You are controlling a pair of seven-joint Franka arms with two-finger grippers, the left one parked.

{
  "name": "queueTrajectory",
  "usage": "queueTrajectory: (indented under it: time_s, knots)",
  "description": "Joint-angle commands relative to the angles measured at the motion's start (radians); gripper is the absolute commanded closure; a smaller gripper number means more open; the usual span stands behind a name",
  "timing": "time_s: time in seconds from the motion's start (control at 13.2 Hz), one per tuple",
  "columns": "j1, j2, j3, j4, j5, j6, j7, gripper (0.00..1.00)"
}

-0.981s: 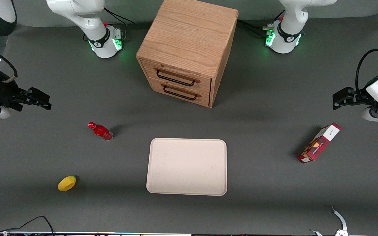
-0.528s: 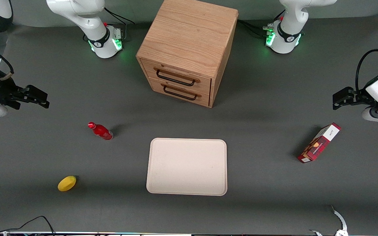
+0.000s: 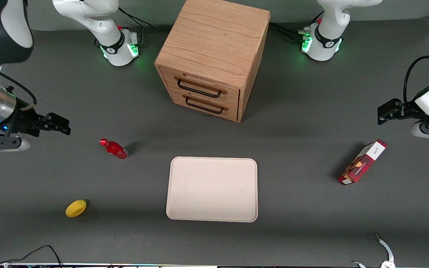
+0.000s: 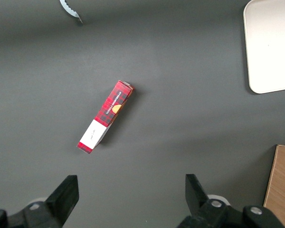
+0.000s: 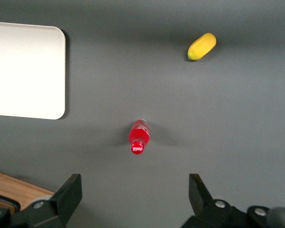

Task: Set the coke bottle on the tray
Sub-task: 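Move the open right gripper toward the red Coca-Cola bottle, then lower the right gripper over the bottle cap and close on it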

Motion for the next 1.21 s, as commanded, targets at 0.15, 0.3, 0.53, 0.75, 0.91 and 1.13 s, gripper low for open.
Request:
queueTrajectory:
  time_s: [0.15, 0.3, 0.53, 0.75, 0.91, 1.13]
  knots:
    - [-0.003, -0.026, 0.034, -0.196, 0.056, 0.124, 0.02, 0.0]
    - [0.006, -0.058, 0.039, -0.302, 0.053, 0.218, 0.023, 0.0]
    - [0.005, -0.072, 0.042, -0.42, 0.049, 0.315, 0.021, 0.01]
    - [-0.003, -0.108, 0.043, -0.575, 0.038, 0.468, 0.014, 0.01]
    - [-0.003, -0.103, 0.043, -0.621, 0.024, 0.531, 0.011, 0.02]
    - [-0.003, -0.094, 0.043, -0.658, -0.007, 0.584, 0.007, 0.02]
